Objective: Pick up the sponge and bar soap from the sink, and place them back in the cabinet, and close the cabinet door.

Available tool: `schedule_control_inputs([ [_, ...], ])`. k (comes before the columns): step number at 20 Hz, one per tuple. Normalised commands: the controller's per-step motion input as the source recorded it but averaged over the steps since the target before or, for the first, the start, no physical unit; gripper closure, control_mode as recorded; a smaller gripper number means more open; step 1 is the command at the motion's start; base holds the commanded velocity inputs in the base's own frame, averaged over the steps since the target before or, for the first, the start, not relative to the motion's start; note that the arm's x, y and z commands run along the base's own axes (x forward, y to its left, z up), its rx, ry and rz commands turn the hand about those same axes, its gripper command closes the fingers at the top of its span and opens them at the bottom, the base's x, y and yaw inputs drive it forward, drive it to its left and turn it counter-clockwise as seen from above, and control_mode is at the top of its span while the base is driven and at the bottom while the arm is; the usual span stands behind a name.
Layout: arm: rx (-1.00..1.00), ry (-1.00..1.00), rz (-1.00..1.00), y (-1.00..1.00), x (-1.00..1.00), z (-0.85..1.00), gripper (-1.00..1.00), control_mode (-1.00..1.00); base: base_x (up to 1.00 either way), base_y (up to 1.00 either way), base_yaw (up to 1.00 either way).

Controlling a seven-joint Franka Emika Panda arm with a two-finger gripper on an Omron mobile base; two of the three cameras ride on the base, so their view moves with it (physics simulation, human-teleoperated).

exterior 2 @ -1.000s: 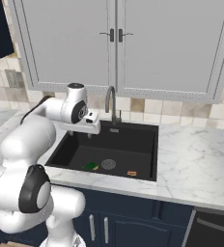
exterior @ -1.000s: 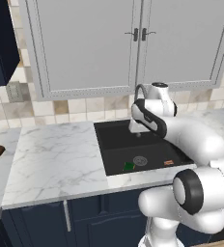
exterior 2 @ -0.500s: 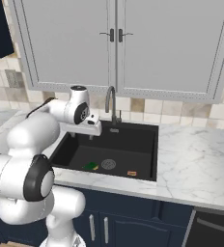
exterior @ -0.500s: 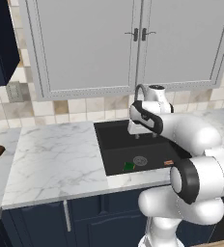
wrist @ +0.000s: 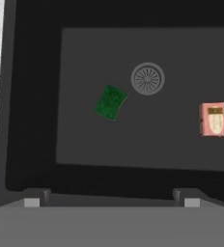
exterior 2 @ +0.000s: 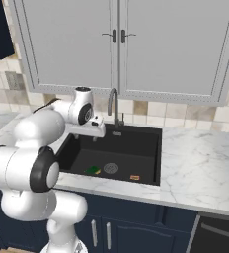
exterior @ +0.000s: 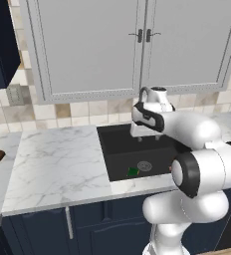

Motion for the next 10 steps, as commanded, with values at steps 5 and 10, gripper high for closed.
schedule_control_inputs([
  [5,0.0,0.04,0.0,0.0,0.13,-0.03,-1.0,-1.0,0.0,0.0,0.0],
  [10,0.0,0.02,0.0,0.0,0.14,-0.1,-1.0,-1.0,0.0,0.0,0.0],
])
